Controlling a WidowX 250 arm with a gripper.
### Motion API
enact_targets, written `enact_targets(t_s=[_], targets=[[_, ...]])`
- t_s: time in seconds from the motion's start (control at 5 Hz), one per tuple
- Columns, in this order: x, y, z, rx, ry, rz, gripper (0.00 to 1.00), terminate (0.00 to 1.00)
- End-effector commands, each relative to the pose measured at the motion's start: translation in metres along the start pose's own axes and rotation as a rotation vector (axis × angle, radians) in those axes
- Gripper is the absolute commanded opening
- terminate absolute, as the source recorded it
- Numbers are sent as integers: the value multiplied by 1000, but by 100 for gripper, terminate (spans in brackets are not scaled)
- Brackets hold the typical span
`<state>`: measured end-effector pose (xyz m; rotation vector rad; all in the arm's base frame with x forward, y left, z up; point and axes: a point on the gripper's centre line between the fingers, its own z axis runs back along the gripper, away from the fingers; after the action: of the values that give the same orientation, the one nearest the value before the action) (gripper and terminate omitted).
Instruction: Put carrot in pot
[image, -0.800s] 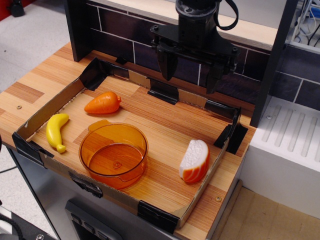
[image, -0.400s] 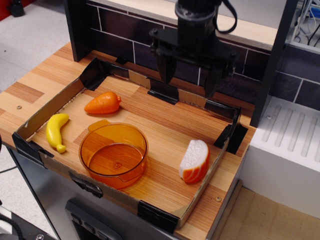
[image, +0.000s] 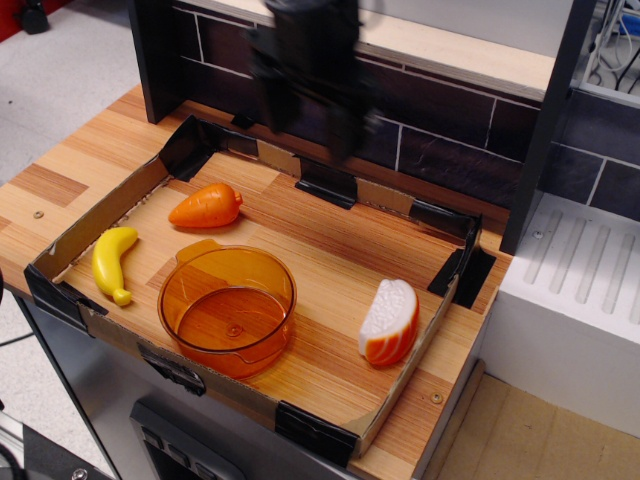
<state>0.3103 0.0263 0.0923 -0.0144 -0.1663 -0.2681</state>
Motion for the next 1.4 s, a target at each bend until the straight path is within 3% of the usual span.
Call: enact_targets(t_s=[0.0, 0.4, 1.2], targets=[[-4, 49, 4, 18, -7, -189, 100, 0], [-14, 62, -29, 72, 33, -276, 100, 0], [-28, 61, -68, 83, 124, -314, 100, 0]])
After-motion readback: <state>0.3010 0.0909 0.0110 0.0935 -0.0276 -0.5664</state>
